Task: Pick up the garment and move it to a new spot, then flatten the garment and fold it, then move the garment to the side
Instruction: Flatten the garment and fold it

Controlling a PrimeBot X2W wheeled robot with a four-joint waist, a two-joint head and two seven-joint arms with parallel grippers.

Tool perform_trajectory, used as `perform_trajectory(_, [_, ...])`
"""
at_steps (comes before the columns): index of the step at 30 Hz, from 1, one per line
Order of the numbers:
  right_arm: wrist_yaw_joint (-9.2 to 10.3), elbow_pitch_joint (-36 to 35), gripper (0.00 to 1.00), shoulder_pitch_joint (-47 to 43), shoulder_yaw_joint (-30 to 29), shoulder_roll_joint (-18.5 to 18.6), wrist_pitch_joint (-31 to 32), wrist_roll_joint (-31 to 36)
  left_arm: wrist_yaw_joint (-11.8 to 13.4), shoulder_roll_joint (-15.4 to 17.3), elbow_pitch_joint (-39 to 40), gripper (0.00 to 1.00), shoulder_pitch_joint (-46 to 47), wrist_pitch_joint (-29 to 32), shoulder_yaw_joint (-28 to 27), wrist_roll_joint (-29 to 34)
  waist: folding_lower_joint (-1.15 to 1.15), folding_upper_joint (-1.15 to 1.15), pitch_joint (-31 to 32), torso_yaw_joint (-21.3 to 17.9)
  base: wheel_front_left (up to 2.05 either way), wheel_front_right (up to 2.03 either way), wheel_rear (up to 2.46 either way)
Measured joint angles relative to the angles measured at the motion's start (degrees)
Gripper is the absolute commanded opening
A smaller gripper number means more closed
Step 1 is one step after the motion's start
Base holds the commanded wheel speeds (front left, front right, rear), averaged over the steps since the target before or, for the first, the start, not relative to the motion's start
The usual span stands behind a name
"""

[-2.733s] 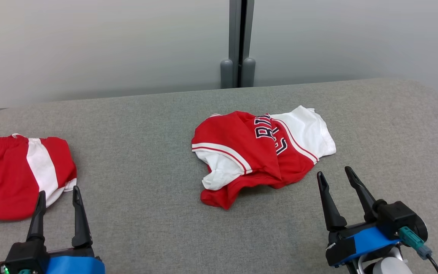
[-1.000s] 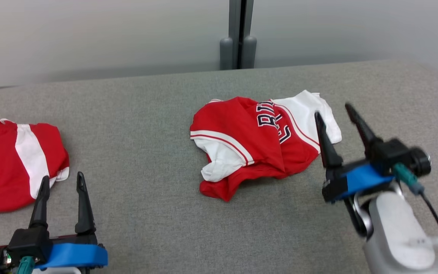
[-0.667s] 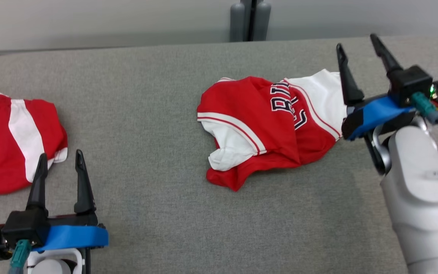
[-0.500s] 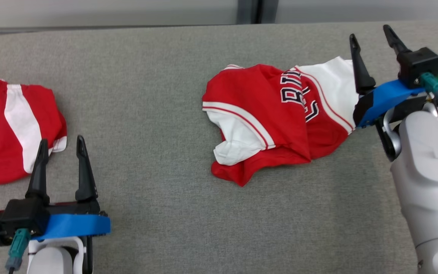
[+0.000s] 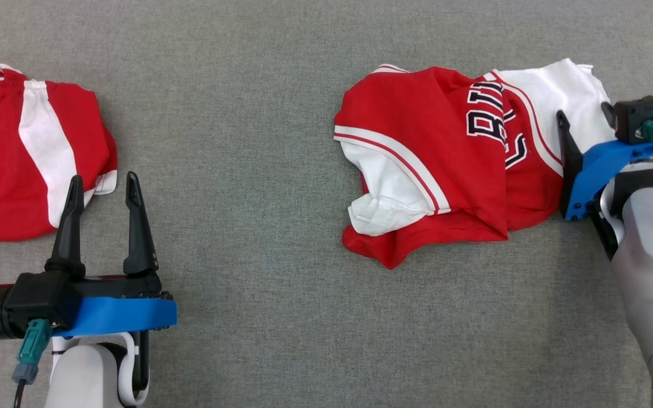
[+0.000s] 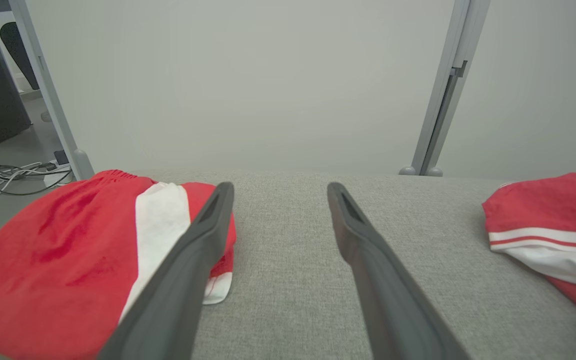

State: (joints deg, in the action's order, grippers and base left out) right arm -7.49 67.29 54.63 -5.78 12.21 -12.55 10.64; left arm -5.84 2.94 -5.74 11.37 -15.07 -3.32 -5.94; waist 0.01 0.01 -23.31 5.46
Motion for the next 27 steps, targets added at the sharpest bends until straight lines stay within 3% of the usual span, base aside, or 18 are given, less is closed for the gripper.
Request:
perform_trajectory(11, [0.04, 4.2, 1.0, 0.4, -0.8, -1.5, 5.2, 0.4, 0.3, 0.0, -0.3, 1.0, 0.1, 0.0, 0.4, -0.1, -0.01, -0.02, 0.0, -0.8, 0.0, 0.0, 0.0])
perform_trajectory(12, [0.1, 4.3, 0.75, 0.5, -0.7, -1.7, 6.1, 0.4, 0.3, 0.0, -0.4, 1.0, 0.2, 0.0, 0.4, 0.0, -0.02, -0.03, 0.0, -0.8, 0.0, 0.0, 0.0])
perform_trajectory(13, [0.11, 4.3, 0.0, 0.5, -0.5, -2.0, 6.6, 0.2, 0.3, 0.0, -0.4, 1.0, 0.4, 0.0, 0.4, 0.0, -0.02, -0.02, 0.0, -0.9, 0.0, 0.0, 0.0])
perform_trajectory(20, [0.0, 5.0, 0.0, 0.4, 0.5, -2.7, 8.0, -2.4, 0.2, 0.0, -1.2, 1.0, 0.4, 0.0, 0.2, 0.2, -0.01, -0.02, 1.0, -1.3, 0.0, 0.0, 0.0])
perform_trajectory(27, [-0.02, 6.0, 0.0, -0.7, 0.8, 0.3, 2.0, -4.0, 0.3, 0.0, -1.5, 1.0, -0.7, 0.0, -0.1, 0.2, 0.0, -0.01, 3.4, -1.5, 0.0, 0.0, 0.0])
